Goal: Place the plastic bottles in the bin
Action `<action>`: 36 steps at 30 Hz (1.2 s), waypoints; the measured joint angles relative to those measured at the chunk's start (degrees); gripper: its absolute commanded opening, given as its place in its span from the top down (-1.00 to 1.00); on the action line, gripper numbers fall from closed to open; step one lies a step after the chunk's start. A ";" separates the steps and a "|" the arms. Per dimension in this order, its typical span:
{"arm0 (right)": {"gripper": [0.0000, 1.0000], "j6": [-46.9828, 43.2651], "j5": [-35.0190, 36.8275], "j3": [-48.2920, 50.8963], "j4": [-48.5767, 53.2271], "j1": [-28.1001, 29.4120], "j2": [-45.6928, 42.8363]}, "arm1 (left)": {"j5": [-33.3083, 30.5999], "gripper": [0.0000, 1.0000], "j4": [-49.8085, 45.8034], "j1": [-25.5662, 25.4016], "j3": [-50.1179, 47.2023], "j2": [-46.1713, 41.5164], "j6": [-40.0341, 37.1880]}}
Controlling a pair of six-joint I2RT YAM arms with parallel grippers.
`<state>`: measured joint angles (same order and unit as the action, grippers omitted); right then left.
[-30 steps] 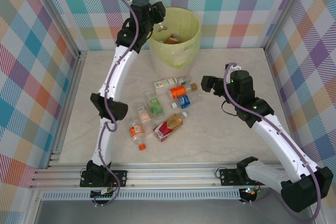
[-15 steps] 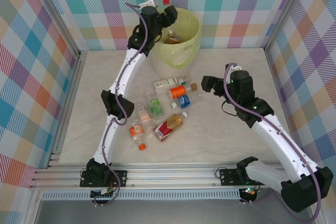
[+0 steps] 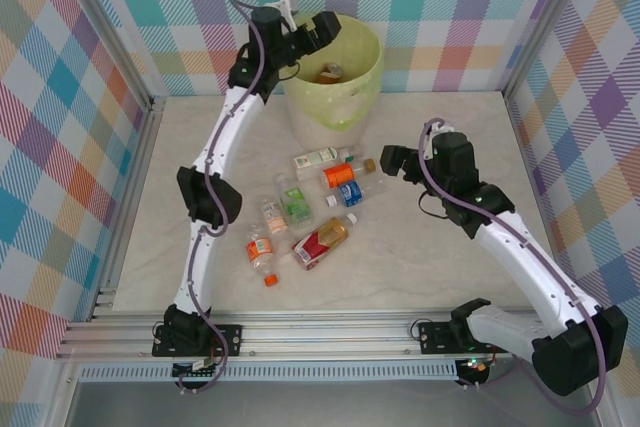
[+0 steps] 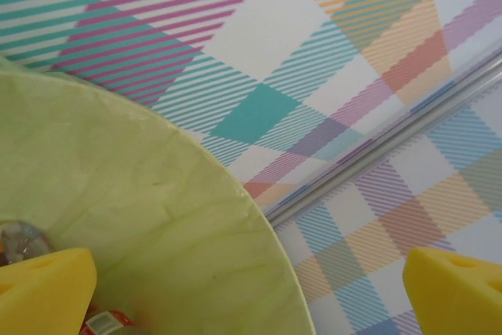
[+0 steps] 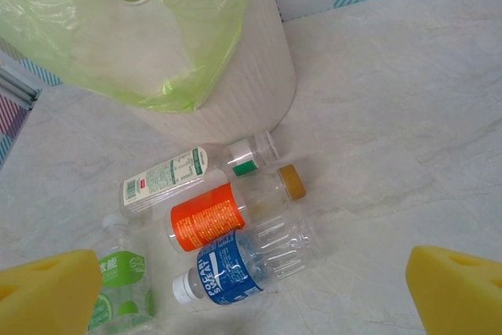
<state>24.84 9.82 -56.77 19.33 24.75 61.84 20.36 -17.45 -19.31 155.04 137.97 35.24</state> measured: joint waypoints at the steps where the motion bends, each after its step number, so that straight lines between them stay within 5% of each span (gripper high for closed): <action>1: -0.99 0.00 0.00 0.00 -0.04 0.00 0.37 | 0.35 -1.00 0.28 0.83 -2.89 -2.14 1.16; 9: -0.99 1.27 0.04 1.09 -0.96 0.00 5.42 | 0.15 -1.00 1.64 4.17 -12.57 -13.70 3.43; 16: -0.99 6.84 1.95 3.45 -2.73 0.00 8.52 | -4.20 -1.00 6.32 3.58 -34.56 -27.21 4.68; 23: -0.99 17.03 5.01 7.96 -4.66 0.00 10.47 | -13.92 -1.00 0.57 3.58 -41.16 -30.36 7.58; 36: -0.99 35.69 0.33 11.87 -10.78 0.00 17.84 | -16.04 -1.00 4.42 3.58 -65.16 -43.91 12.11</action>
<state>60.53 10.15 -44.91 8.56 24.75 79.68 4.32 -13.04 -15.73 89.89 94.06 47.35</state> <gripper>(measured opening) 0.997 0.997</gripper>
